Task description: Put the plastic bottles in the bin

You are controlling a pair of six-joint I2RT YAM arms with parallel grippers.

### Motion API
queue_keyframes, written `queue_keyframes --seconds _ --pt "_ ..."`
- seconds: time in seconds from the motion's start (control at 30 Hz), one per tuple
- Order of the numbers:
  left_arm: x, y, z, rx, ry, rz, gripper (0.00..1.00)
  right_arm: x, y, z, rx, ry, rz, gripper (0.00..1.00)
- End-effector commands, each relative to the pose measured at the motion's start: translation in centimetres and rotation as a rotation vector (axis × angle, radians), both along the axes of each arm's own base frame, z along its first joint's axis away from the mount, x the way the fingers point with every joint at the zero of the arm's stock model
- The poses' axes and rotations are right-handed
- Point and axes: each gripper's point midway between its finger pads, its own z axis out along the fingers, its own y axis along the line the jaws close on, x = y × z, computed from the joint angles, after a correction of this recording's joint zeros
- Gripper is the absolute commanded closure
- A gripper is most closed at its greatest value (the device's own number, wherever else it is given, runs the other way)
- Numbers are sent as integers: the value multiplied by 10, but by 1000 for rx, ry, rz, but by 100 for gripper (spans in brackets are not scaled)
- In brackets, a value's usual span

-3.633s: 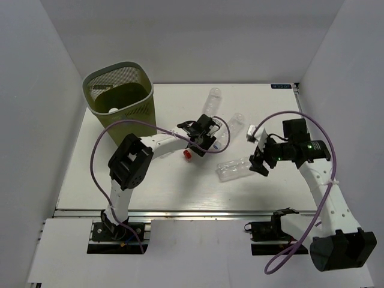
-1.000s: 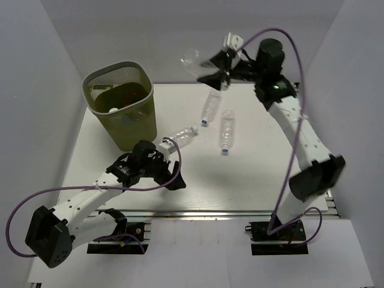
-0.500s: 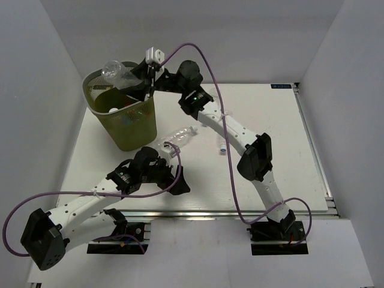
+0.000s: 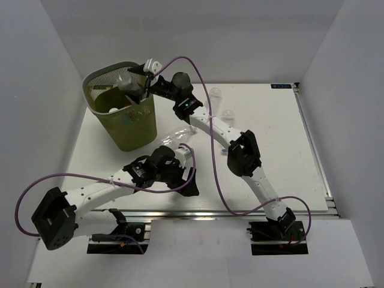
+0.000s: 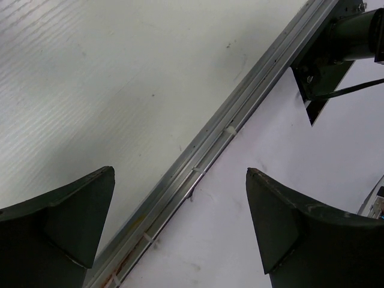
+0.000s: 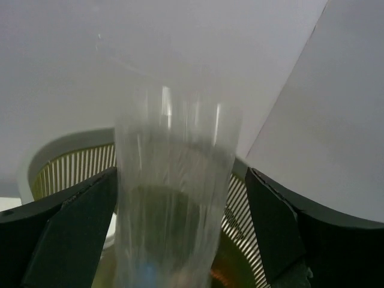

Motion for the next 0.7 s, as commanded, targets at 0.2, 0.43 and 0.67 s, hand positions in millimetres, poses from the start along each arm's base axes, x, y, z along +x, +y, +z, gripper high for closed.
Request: queue_keyframes --seconds 0.2,0.43,0.67 --pt "39 -28 34 52 -202 32 0 -38 -58 127 217 -160 -21 11" --pt "133 -24 40 387 -437 202 0 25 -156 149 108 50 -375 100" --pt "200 -9 14 670 -553 290 0 125 -380 32 -209 545 -954 45"
